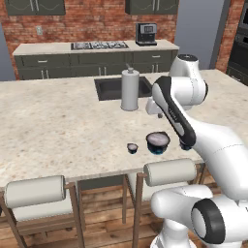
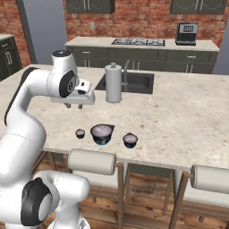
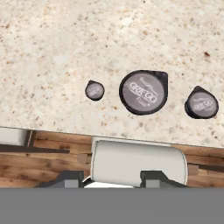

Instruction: Stack the yogurt containers by placing the smaller containers on top of the larger containers.

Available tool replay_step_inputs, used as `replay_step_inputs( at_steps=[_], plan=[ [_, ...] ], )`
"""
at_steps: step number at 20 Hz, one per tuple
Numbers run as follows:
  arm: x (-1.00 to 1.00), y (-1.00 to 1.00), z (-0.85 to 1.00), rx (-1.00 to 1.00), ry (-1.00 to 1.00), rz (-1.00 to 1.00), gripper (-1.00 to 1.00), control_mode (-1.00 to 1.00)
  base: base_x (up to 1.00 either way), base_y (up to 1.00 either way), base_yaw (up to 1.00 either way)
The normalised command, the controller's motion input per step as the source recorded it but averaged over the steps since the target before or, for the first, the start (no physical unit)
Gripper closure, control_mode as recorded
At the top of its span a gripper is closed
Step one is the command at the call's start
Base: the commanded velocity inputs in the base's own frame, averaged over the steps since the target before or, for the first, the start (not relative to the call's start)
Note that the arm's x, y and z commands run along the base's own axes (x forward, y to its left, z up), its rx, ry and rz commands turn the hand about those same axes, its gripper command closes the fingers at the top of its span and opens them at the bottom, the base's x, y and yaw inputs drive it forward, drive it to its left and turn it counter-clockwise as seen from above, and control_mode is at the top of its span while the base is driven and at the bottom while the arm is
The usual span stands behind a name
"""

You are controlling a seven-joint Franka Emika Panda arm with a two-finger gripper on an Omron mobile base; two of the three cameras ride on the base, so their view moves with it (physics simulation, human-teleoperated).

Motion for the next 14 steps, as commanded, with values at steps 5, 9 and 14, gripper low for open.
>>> replay_step_inputs(
  at_steps=[5, 9, 14],
  plan=[
    [-0.09, -0.18, -0.02, 0.01, -0.02, 0.00, -1.00, -1.00, 0.00, 0.00, 0.00],
    [-0.19, -0.39, -0.14, 0.01, -0.06, 0.00, -1.00, -1.00, 0.00, 0.00, 0.00],
    [-0.19, -0.37, -0.15, 0.02, -0.05, 0.00, -1.00, -1.00, 0.00, 0.00, 0.00]
  ],
)
